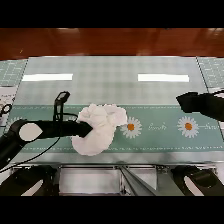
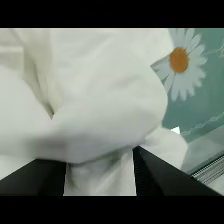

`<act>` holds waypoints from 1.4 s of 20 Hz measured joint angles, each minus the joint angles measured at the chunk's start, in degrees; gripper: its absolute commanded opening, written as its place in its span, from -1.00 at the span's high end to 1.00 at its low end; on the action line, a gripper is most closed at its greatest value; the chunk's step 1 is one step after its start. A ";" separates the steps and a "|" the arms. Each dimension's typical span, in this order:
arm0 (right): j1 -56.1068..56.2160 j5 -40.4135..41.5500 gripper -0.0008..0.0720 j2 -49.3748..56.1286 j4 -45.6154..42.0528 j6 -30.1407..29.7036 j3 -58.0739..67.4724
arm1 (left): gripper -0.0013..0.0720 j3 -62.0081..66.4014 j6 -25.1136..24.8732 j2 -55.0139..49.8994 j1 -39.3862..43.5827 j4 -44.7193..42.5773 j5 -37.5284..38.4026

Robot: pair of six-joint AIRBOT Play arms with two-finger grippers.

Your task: Fold the shirts.

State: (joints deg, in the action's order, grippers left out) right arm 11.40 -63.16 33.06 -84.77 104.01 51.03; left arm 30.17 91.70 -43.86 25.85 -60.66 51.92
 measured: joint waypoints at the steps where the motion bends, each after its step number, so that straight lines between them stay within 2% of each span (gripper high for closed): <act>1: -0.59 -0.02 -0.14 0.37 0.46 0.00 0.63 | -0.41 2.25 -0.66 -0.44 -1.51 -3.04 3.56; 4: -5.68 -2.16 -0.14 0.96 -4.00 -0.35 5.16 | -0.41 12.92 -1.75 0.35 -9.97 -13.20 12.44; 7: -15.41 -6.99 -0.13 0.94 -13.20 -0.44 7.93 | -0.41 21.81 -0.55 2.25 -25.09 -21.03 14.19; 9: -22.88 -9.33 -0.13 0.44 -14.19 -0.42 5.35 | -0.41 21.94 0.72 1.86 -36.20 -18.05 14.23; 12: -29.16 -8.94 -0.13 0.00 -2.51 -5.09 -4.24 | -0.41 13.94 -4.57 -1.66 -45.00 -1.01 15.19; 14: -31.04 -8.04 -0.13 -0.15 7.43 -9.60 -11.10 | -0.41 7.67 -10.29 -6.49 -46.07 8.83 16.68; 17: -32.26 -7.17 -0.13 -0.26 17.70 -15.15 -17.94 | -0.41 2.64 -17.25 -15.61 -44.26 17.05 20.35; 20: -32.81 -6.91 -0.13 -0.26 21.86 -18.91 -21.00 | -0.41 0.72 -22.93 -22.91 -42.25 23.08 21.33; 24: -32.98 -6.69 -0.13 -0.26 24.44 -20.94 -22.73 | -0.39 -0.02 -25.97 -27.26 -39.30 26.25 19.47; 25: -33.05 -6.67 -0.13 -0.26 25.99 -21.57 -23.52 | -0.02 -0.07 -26.45 -27.76 -37.83 26.51 18.45; 26: -33.03 -6.86 -0.13 -0.26 27.58 -22.23 -24.48 | 0.84 0.17 -27.08 -28.06 -36.50 26.86 17.99; 28: -32.37 -7.91 -0.13 -0.26 30.67 -23.54 -27.19 | 0.89 1.18 -29.31 -28.48 -34.45 27.21 17.31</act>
State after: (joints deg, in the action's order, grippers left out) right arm -20.97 -71.07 32.80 -54.11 80.47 23.83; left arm 31.35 62.39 -72.34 -8.60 -33.45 69.23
